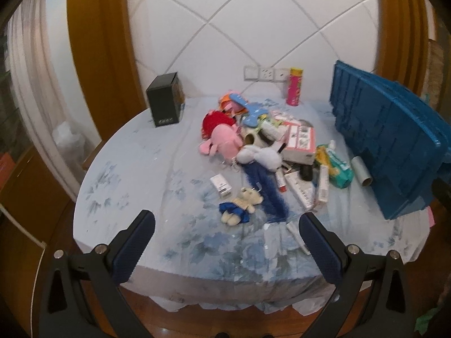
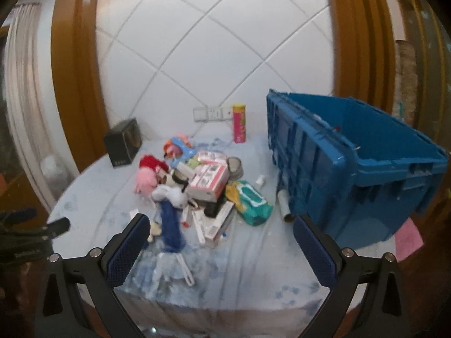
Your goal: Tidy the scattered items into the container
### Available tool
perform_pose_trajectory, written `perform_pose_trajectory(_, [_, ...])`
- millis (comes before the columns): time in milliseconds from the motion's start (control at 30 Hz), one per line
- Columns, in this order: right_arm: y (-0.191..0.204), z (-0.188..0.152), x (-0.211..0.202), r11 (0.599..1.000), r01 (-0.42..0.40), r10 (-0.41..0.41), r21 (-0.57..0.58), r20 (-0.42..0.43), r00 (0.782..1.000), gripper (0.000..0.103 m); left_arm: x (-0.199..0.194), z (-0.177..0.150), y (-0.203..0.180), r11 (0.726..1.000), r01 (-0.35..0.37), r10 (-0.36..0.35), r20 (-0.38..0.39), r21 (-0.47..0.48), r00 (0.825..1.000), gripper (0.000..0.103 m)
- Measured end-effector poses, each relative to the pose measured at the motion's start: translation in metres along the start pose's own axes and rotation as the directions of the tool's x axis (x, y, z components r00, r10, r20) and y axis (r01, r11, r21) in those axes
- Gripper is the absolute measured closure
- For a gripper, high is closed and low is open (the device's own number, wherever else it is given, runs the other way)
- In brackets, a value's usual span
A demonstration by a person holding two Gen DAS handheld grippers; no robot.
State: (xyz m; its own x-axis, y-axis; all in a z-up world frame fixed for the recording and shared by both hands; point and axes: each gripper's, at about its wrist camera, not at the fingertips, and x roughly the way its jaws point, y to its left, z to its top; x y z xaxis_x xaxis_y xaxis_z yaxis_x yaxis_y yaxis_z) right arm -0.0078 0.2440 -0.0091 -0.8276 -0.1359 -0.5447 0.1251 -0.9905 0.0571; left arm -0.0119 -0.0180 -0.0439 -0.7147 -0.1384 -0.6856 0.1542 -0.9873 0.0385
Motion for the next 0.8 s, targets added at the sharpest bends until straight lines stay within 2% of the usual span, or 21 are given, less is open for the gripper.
perform_pose_trajectory(133, [0.005, -0.006, 0.037, 0.998, -0.059, 0.057, -0.017, -0.082, 0.995, 0.000, 0.027, -0.010, 0.012, 0.999, -0.039, 0.038, -0.056, -0.023, 0.998, 0.000])
perform_pose_trajectory(267, [0.016, -0.018, 0.078, 0.995, -0.095, 0.091, -0.016, -0.179, 0.980, 0.000, 0.062, -0.014, 0.024, 0.998, -0.040, 0.035, -0.128, -0.038, 0.991, 0.000])
perform_pose_trajectory(533, [0.050, -0.031, 0.158, 0.995, -0.099, 0.094, -0.003, -0.302, 0.949, 0.001, 0.147, -0.004, 0.032, 0.998, 0.053, -0.049, -0.214, 0.014, 0.976, 0.002])
perform_pose_trajectory(600, [0.058, -0.032, 0.178, 0.995, -0.099, 0.096, 0.006, -0.333, 0.938, 0.006, 0.172, 0.002, 0.030, 0.995, 0.083, -0.069, -0.234, 0.047, 0.970, 0.008])
perform_pose_trajectory(700, [0.070, -0.033, 0.211, 0.993, -0.110, 0.117, 0.041, -0.373, 0.920, 0.033, 0.203, 0.006, 0.025, 0.988, 0.129, -0.101, -0.271, 0.088, 0.957, 0.016])
perform_pose_trajectory(800, [0.073, -0.037, 0.237, 0.995, -0.084, 0.099, 0.054, -0.394, 0.914, 0.036, 0.232, 0.004, 0.012, 0.976, 0.177, -0.130, -0.311, 0.129, 0.942, 0.017])
